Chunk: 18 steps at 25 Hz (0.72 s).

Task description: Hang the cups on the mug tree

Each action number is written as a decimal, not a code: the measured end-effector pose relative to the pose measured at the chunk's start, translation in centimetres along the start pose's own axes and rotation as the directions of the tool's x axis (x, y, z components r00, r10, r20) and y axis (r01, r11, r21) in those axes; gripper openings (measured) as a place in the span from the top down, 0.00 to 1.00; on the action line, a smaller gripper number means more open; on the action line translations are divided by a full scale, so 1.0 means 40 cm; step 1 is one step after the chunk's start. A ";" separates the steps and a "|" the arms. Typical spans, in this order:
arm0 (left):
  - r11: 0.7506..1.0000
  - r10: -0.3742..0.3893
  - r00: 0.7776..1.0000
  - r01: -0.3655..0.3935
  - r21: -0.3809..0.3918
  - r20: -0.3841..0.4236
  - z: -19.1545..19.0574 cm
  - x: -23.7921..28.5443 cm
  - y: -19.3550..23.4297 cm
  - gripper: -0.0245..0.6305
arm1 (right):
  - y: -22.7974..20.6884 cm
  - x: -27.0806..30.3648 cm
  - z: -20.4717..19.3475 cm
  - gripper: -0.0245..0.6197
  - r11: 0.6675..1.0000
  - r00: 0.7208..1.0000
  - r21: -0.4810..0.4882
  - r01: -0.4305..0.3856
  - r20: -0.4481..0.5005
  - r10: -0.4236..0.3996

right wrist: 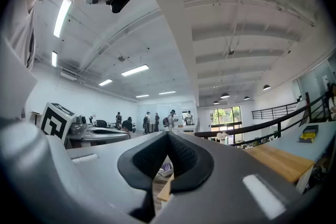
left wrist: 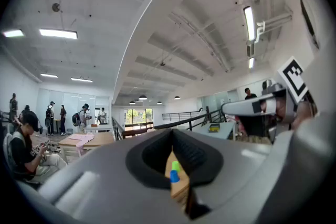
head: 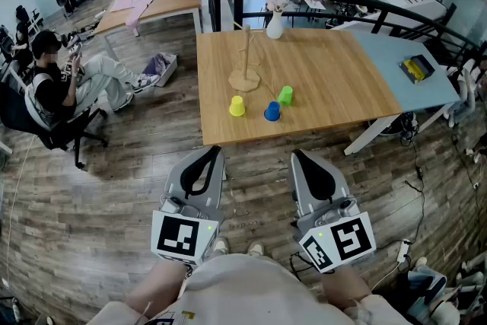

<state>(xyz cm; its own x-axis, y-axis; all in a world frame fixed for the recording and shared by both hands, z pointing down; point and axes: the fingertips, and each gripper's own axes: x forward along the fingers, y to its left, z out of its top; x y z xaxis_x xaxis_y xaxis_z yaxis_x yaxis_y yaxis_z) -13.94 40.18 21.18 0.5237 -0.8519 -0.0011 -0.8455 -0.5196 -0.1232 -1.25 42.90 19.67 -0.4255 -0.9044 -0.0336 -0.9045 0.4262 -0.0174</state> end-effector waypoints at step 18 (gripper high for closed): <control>1.000 -0.008 1.000 0.008 0.014 -0.003 0.000 0.046 -0.121 0.96 | -0.094 -0.059 -0.022 0.96 0.999 0.999 0.022 -0.039 -0.009 0.040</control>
<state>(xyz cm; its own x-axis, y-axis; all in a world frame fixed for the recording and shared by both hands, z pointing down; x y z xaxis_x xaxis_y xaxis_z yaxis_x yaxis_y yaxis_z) -8.88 41.14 21.77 0.5304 -0.8477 0.0024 -0.8396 -0.5257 -0.1368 3.12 43.43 20.68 -0.4613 -0.8869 -0.0250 -0.8861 0.4619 -0.0381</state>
